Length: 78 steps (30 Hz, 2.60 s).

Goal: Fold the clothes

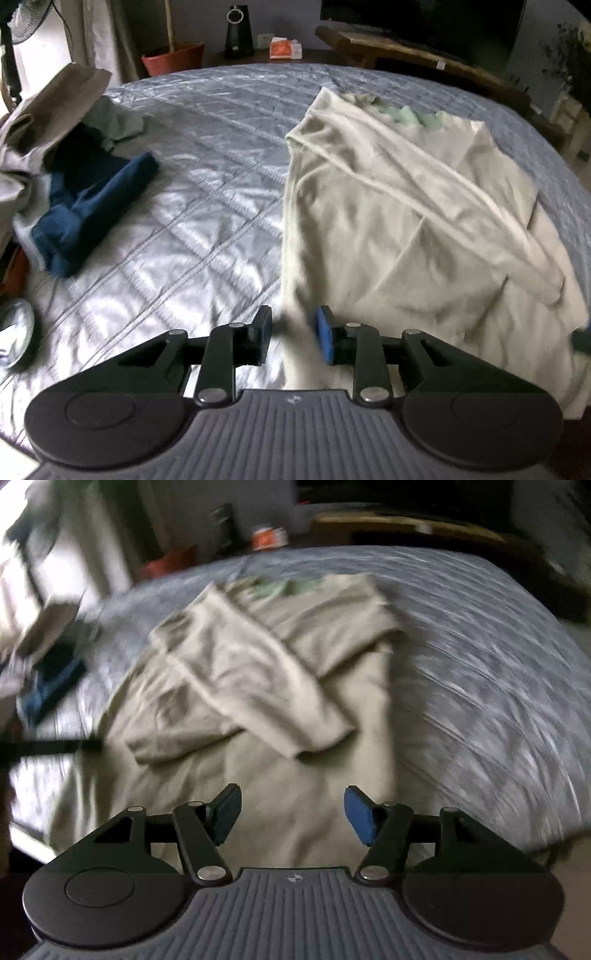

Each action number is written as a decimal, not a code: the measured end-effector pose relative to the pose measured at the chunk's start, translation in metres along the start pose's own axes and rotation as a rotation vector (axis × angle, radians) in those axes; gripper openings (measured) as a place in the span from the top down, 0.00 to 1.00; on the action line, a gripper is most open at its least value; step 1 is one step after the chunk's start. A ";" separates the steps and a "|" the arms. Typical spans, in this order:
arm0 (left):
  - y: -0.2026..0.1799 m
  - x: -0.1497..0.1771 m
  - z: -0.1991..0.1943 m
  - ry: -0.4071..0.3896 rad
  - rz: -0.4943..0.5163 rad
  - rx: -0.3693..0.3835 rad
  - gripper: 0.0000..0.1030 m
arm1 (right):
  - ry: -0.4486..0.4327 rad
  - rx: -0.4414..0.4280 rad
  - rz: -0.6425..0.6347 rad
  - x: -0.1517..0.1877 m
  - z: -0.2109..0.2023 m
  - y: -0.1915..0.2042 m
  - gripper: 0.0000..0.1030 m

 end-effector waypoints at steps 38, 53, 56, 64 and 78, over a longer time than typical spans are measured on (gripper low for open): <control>0.025 0.034 -0.019 0.081 -0.206 0.142 0.66 | 0.165 -0.229 0.648 0.054 0.001 -0.063 0.92; 0.004 0.036 -0.026 0.077 -0.184 0.184 0.55 | 0.027 -0.382 0.746 0.033 -0.013 -0.059 0.94; -0.004 0.035 -0.026 0.076 -0.158 0.175 0.51 | 0.008 -0.392 0.776 0.030 -0.013 -0.065 0.94; 0.017 0.036 -0.022 0.100 -0.278 0.224 0.89 | -0.066 -0.467 0.829 0.002 -0.025 -0.066 0.95; 0.026 0.009 -0.035 -0.006 -0.107 0.161 0.85 | -0.068 -0.485 1.015 -0.036 0.013 -0.074 0.95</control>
Point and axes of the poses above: each gripper's, at about its wrist camera, not at the fingertips, and z roughly the way its jaws point, y to its left, x to its underside, the point moved 8 cm from there along z, roughly the way its jaws point, and after that the axes turned 13 degrees about z, right-handed, at the moved point
